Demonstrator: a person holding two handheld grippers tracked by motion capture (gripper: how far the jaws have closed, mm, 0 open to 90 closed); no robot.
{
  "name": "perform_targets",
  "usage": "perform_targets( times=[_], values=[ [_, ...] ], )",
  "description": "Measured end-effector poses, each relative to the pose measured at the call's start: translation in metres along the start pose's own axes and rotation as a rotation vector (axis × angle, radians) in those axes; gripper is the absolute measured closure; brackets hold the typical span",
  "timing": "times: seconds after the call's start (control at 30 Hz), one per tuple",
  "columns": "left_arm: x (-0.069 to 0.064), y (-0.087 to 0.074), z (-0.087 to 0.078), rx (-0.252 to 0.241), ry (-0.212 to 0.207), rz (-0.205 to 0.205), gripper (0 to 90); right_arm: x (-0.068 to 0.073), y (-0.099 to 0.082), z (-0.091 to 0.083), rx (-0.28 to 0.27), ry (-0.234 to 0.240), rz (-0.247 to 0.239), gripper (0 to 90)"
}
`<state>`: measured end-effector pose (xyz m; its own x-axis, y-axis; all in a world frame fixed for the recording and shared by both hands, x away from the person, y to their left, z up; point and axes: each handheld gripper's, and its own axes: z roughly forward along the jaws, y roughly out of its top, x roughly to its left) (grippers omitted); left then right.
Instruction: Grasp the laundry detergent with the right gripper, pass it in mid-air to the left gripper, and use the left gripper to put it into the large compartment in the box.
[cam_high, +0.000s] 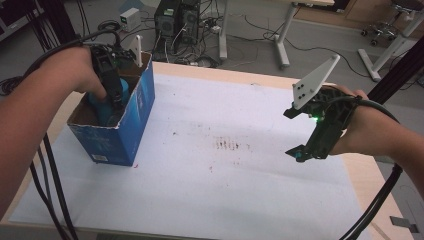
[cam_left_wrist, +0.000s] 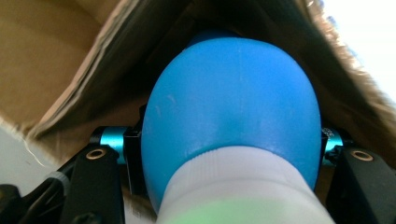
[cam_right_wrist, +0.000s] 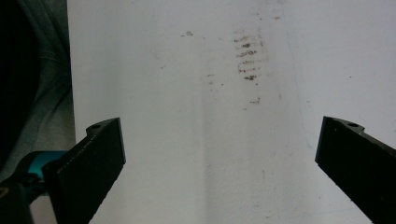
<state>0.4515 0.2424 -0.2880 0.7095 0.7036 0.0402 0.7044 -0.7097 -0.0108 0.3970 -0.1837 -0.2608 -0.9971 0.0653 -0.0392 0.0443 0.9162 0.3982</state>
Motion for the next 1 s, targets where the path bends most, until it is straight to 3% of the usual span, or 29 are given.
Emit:
perform_targets(
  times=[0.03,0.3,0.53,0.67,1.0],
  values=[
    [-0.001,0.001,0.006,0.005,-0.008,0.036,38.6,0.000,0.000,0.000,0.000,0.000,0.000,0.6],
    [-0.002,0.001,0.006,0.016,-0.006,0.067,38.4,-0.001,-0.004,0.003,-0.002,0.003,0.011,0.6],
    [0.000,0.000,0.004,0.001,-0.029,0.037,37.1,0.000,-0.002,0.004,-0.002,0.002,0.012,0.6],
    [0.000,-0.002,-0.001,-0.009,-0.025,0.023,30.2,0.000,-0.002,0.004,-0.002,0.003,0.010,0.6],
    [0.000,-0.006,-0.016,-0.031,-0.030,-0.014,27.5,0.003,-0.005,0.000,-0.009,-0.002,0.014,0.6]
  ],
)
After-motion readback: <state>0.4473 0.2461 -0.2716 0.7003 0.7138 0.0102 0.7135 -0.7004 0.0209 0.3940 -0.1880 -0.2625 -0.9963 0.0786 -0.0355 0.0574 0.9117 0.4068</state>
